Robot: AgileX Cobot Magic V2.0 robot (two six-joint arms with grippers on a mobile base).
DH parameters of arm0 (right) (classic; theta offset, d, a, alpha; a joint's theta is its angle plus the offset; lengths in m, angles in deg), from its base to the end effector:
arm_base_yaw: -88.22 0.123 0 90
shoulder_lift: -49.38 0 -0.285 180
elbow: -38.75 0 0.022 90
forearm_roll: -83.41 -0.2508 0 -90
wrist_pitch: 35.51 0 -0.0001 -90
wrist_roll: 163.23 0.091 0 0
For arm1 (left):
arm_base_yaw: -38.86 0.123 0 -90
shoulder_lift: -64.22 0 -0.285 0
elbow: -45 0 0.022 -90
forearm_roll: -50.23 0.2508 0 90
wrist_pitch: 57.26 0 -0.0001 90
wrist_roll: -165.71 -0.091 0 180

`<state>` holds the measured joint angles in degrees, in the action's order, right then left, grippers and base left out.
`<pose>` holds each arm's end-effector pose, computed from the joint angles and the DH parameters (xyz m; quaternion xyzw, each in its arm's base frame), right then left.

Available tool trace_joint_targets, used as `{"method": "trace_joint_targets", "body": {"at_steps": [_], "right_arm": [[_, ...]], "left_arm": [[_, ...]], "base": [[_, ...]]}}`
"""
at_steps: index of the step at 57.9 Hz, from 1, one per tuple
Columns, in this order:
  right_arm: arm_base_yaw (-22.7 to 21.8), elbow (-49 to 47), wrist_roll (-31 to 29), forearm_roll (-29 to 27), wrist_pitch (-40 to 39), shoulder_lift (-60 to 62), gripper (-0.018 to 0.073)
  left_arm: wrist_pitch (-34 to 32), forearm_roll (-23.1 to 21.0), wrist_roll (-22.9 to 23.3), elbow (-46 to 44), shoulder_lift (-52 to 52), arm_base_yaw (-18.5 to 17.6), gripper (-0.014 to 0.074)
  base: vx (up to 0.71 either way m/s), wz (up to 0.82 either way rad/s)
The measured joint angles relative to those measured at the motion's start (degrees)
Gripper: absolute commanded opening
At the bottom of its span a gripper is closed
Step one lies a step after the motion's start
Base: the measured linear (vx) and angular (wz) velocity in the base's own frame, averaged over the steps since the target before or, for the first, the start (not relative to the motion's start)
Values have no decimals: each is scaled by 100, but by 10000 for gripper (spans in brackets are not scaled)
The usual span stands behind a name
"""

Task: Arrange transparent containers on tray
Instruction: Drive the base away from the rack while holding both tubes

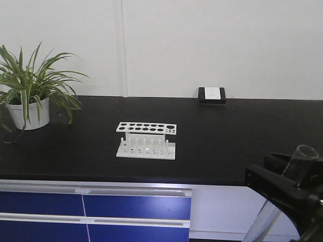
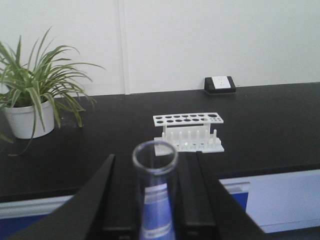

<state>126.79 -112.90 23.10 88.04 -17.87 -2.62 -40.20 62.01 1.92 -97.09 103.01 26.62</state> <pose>0.1251 0.0969 0.3987 -0.2296 0.7186 0.2185 0.6191 0.1063 -0.0175 0.3751 0.0258 0.7274 -0.0808 0.6810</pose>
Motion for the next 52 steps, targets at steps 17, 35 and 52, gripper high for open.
{"method": "trace_joint_targets", "body": {"at_steps": [17,35,52], "right_arm": [[0,0,0,0,19,0,-12],[0,0,0,0,19,0,-11],[0,0,0,0,19,0,-11]], "left_arm": [[0,0,0,0,-1,0,111],[0,0,0,0,-1,0,111],[0,0,0,0,-1,0,111]], "base": [[-34,7],[-31,4],[-27,5]]}}
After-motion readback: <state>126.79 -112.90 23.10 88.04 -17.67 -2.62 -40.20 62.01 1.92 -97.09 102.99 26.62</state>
